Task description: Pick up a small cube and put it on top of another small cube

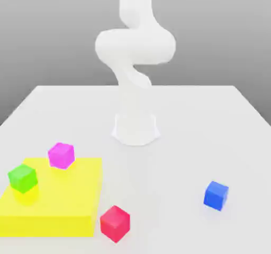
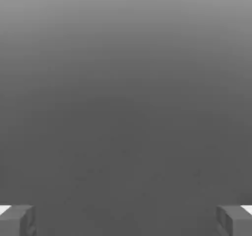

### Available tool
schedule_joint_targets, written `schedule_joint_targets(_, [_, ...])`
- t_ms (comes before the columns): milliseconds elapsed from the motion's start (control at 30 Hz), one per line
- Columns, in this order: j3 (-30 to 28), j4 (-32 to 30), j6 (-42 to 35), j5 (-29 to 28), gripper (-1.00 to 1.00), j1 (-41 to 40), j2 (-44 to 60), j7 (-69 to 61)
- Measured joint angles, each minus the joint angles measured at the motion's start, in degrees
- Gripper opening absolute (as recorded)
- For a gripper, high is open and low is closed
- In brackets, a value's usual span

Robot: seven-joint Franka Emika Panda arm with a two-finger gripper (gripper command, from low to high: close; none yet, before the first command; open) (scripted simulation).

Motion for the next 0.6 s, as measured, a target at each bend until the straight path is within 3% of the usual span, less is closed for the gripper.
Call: schedule_joint_targets(600, [8.6, -17.7, 22.0, -0.9, 0.0, 15.8, 37.8, -16.8])
